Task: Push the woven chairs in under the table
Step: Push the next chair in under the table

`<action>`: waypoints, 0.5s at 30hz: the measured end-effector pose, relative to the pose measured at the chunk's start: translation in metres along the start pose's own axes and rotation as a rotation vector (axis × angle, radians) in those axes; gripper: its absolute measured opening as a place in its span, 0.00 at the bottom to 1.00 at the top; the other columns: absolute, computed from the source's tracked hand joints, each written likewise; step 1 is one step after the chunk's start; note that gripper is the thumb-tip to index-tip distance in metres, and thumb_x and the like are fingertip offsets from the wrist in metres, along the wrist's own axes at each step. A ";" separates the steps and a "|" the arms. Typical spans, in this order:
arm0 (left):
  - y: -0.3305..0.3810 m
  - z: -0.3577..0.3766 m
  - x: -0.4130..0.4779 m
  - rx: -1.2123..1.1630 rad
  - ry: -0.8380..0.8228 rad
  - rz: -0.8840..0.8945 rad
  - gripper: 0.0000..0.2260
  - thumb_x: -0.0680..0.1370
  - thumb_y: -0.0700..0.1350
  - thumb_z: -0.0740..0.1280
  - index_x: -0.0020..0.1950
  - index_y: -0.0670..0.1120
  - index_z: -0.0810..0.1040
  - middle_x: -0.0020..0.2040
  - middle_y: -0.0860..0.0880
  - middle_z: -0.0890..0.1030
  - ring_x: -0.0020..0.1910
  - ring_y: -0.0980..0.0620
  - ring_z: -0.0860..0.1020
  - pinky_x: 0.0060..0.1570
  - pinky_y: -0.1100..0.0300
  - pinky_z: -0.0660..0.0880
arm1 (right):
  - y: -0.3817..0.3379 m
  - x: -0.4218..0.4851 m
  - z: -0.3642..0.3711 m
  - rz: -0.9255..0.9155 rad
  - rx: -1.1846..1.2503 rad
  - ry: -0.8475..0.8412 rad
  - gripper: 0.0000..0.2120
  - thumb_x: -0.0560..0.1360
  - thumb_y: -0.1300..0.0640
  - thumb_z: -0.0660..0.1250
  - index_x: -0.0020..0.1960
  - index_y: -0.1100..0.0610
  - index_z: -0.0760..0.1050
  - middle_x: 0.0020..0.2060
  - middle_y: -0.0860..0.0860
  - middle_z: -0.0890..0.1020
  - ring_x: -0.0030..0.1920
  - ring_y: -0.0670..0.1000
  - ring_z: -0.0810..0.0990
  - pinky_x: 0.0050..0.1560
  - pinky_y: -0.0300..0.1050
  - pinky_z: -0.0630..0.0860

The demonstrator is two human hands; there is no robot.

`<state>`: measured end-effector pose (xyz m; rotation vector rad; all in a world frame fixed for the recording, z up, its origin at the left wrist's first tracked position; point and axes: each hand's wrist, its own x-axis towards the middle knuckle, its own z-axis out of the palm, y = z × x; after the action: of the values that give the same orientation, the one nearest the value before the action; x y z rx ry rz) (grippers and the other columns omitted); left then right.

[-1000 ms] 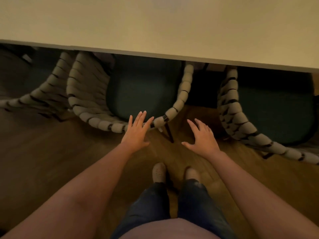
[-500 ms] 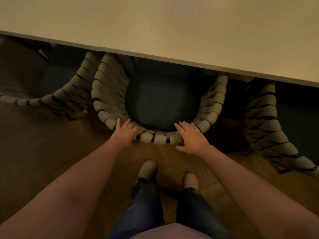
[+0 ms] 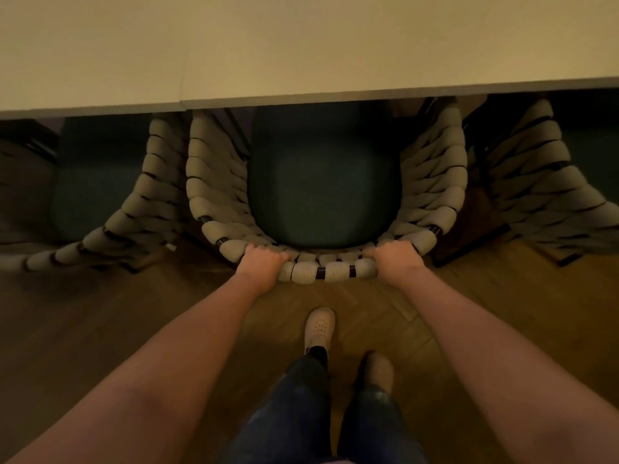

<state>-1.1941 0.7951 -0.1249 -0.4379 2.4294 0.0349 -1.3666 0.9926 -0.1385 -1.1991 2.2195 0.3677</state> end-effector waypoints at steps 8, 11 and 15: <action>0.017 0.035 -0.028 0.055 -0.041 0.061 0.19 0.80 0.43 0.64 0.70 0.55 0.69 0.60 0.50 0.79 0.64 0.46 0.74 0.69 0.45 0.62 | -0.013 -0.057 0.030 0.024 0.021 -0.033 0.19 0.77 0.56 0.65 0.67 0.47 0.71 0.55 0.51 0.79 0.56 0.54 0.76 0.61 0.51 0.72; 0.031 0.041 -0.038 0.059 -0.050 0.092 0.19 0.79 0.42 0.64 0.70 0.54 0.69 0.61 0.50 0.79 0.65 0.46 0.73 0.70 0.44 0.61 | -0.010 -0.078 0.045 0.029 0.016 -0.044 0.17 0.78 0.57 0.63 0.67 0.48 0.72 0.55 0.51 0.79 0.57 0.53 0.76 0.61 0.51 0.71; 0.048 0.045 -0.043 0.055 -0.041 0.099 0.19 0.79 0.40 0.63 0.69 0.54 0.69 0.59 0.49 0.80 0.65 0.45 0.74 0.72 0.39 0.55 | 0.001 -0.091 0.046 0.015 0.011 -0.059 0.18 0.79 0.57 0.63 0.67 0.48 0.72 0.58 0.51 0.79 0.59 0.53 0.76 0.62 0.50 0.71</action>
<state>-1.1516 0.8594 -0.1376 -0.2894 2.4039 0.0190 -1.3120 1.0764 -0.1191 -1.1520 2.1780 0.3916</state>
